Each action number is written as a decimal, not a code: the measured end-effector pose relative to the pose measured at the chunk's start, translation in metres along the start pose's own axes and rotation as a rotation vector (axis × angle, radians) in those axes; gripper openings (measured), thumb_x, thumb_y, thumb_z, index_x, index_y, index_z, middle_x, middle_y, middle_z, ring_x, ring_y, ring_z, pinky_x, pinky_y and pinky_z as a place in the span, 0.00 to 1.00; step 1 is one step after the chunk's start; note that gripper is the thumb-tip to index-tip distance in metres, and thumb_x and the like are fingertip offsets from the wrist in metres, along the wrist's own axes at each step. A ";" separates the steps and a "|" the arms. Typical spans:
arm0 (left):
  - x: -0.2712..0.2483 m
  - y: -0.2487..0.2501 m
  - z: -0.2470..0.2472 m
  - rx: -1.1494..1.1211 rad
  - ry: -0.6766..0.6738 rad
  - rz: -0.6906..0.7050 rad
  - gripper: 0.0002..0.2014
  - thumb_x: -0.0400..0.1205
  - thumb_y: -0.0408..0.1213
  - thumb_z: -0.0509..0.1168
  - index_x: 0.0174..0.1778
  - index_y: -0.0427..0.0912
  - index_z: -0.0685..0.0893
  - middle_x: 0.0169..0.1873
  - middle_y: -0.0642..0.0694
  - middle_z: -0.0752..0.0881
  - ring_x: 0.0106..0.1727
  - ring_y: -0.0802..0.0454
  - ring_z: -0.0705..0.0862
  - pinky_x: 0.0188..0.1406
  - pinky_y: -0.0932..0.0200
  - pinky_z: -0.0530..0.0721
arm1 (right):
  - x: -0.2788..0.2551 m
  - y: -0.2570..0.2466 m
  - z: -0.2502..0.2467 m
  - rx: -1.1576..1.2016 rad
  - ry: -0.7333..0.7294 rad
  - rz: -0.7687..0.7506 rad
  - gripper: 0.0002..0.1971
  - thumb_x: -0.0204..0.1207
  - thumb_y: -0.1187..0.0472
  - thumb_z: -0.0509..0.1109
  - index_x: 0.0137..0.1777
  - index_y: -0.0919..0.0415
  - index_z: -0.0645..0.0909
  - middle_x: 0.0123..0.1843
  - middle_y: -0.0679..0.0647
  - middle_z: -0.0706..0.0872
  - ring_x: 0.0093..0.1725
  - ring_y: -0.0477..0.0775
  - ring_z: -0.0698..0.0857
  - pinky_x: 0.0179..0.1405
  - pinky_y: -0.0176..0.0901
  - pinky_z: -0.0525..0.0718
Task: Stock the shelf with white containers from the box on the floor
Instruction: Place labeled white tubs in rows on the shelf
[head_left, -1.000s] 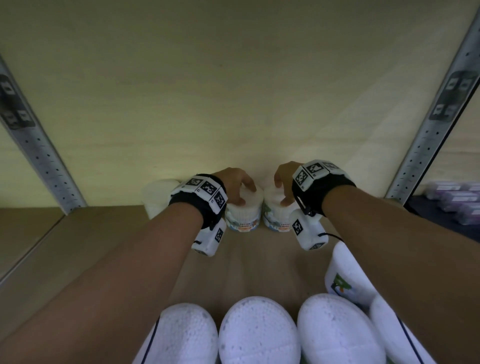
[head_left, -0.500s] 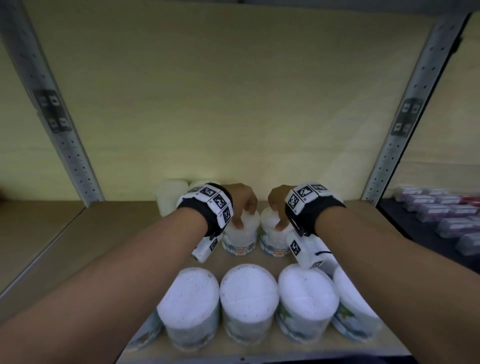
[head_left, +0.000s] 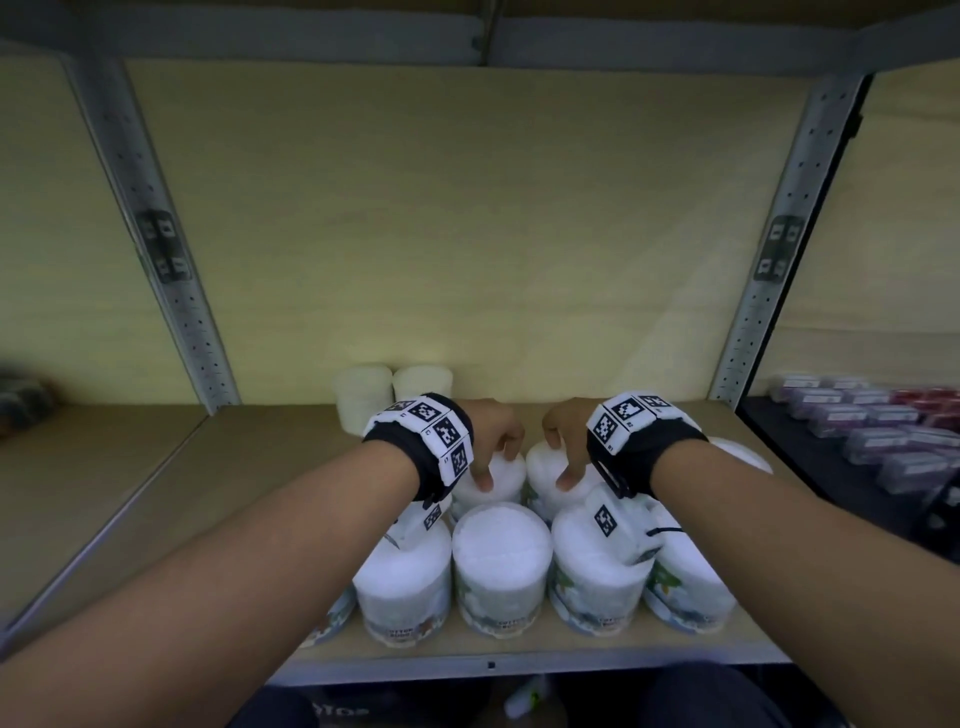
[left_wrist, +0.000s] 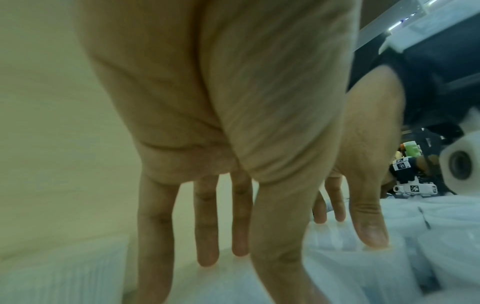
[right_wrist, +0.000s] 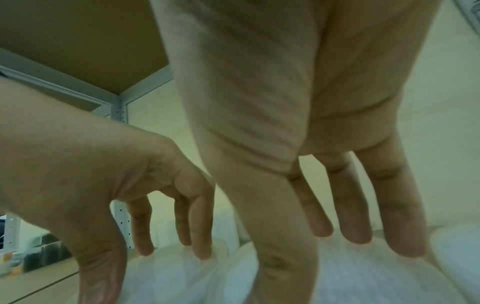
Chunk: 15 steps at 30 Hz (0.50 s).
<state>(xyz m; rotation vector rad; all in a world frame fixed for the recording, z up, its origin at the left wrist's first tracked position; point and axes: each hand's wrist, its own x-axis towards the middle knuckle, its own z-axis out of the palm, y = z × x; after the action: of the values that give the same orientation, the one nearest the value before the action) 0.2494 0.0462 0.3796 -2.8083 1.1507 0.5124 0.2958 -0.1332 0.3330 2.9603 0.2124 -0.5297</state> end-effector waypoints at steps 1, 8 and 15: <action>-0.002 0.002 0.000 0.001 -0.001 0.000 0.26 0.70 0.34 0.78 0.64 0.35 0.80 0.65 0.40 0.81 0.50 0.52 0.75 0.45 0.63 0.72 | -0.011 -0.004 -0.004 -0.004 -0.018 -0.001 0.39 0.28 0.25 0.73 0.41 0.42 0.72 0.45 0.45 0.86 0.45 0.55 0.88 0.49 0.55 0.89; -0.013 0.006 0.006 -0.008 0.023 -0.023 0.26 0.70 0.34 0.78 0.64 0.37 0.80 0.65 0.41 0.80 0.61 0.43 0.81 0.54 0.55 0.80 | -0.056 -0.019 -0.006 0.043 -0.032 -0.006 0.35 0.55 0.41 0.81 0.60 0.52 0.73 0.58 0.53 0.84 0.57 0.60 0.85 0.60 0.58 0.84; -0.019 0.000 0.009 -0.097 0.042 -0.038 0.26 0.73 0.35 0.76 0.67 0.40 0.80 0.68 0.43 0.80 0.66 0.45 0.80 0.60 0.56 0.79 | -0.071 -0.023 -0.015 0.103 -0.051 -0.011 0.30 0.69 0.53 0.79 0.68 0.63 0.75 0.60 0.56 0.81 0.57 0.57 0.80 0.57 0.47 0.78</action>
<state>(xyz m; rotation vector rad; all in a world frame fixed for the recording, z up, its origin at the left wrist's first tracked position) 0.2343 0.0612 0.3774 -2.9307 1.1072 0.5220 0.2308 -0.1161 0.3700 3.0421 0.2018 -0.6359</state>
